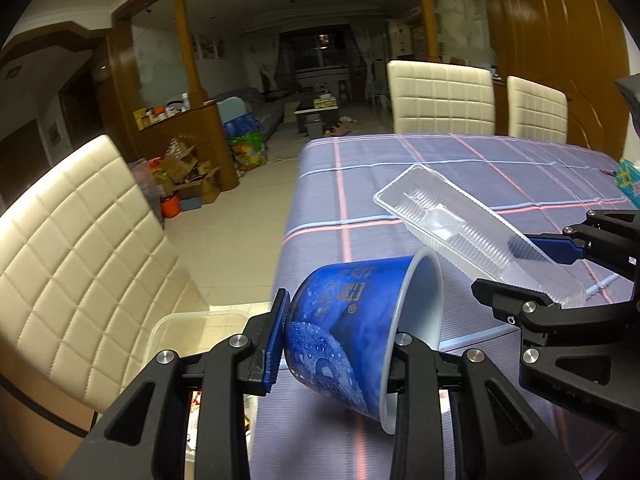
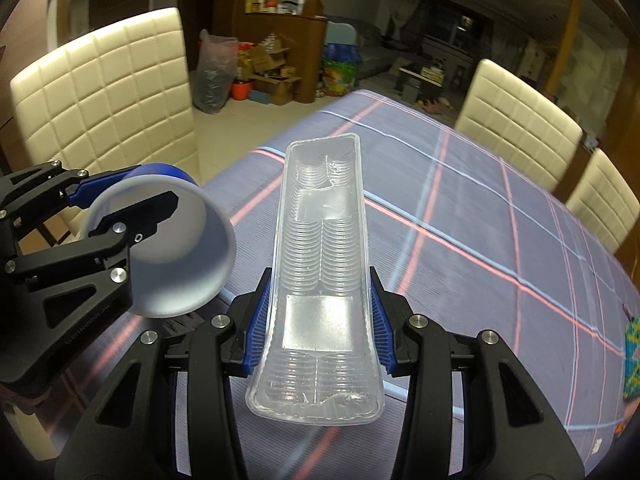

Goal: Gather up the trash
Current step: 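Carry the blue cup and clear tray with both tools over the bin, then open both tools to drop the cup and tray into the bin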

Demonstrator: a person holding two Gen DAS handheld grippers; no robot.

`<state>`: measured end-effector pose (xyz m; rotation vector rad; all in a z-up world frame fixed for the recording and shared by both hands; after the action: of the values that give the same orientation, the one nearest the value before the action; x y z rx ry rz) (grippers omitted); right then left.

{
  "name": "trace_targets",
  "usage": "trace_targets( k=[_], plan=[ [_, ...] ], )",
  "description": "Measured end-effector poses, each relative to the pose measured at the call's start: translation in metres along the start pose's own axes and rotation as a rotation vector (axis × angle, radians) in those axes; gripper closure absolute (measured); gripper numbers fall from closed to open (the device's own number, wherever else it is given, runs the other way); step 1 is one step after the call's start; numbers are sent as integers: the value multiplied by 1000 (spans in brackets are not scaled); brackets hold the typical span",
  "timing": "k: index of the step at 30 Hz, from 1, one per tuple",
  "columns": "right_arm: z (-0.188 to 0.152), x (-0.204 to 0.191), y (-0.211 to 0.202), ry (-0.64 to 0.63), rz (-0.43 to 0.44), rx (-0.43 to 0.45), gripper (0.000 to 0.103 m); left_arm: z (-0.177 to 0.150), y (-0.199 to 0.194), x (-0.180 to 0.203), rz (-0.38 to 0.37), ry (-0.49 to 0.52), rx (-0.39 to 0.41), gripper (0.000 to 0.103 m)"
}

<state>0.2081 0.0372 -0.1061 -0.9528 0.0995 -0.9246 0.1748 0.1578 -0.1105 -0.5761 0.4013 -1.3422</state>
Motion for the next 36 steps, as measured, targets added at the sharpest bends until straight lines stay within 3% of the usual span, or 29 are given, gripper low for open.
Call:
trace_targets(
  k=[18, 32, 34, 35, 36],
  plan=[
    [54, -72, 24, -130, 67, 27, 56, -4, 7, -84, 116, -81, 0, 72],
    [90, -107, 57, -161, 107, 23, 56, -7, 38, -166, 224, -194, -47, 71],
    [92, -108, 61, -159, 113, 20, 56, -8, 42, -177, 272, -212, -51, 61],
    [92, -109, 63, -157, 116, 17, 56, -8, 42, -182, 292, -220, -49, 36],
    [93, -111, 65, -157, 119, 13, 56, -9, 41, -186, 301, -230, -33, 18]
  ],
)
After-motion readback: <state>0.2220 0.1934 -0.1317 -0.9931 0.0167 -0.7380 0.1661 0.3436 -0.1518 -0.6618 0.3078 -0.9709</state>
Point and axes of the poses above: each gripper's, at about its wrist camera, not at the fingertips, and y roughly the way its jaws point, x to its right, z to its top, the point moved 4 cm from there along y, roughly the way its jaws point, and after that the axes turned 14 degrees about -y, right-handed, at the moved point
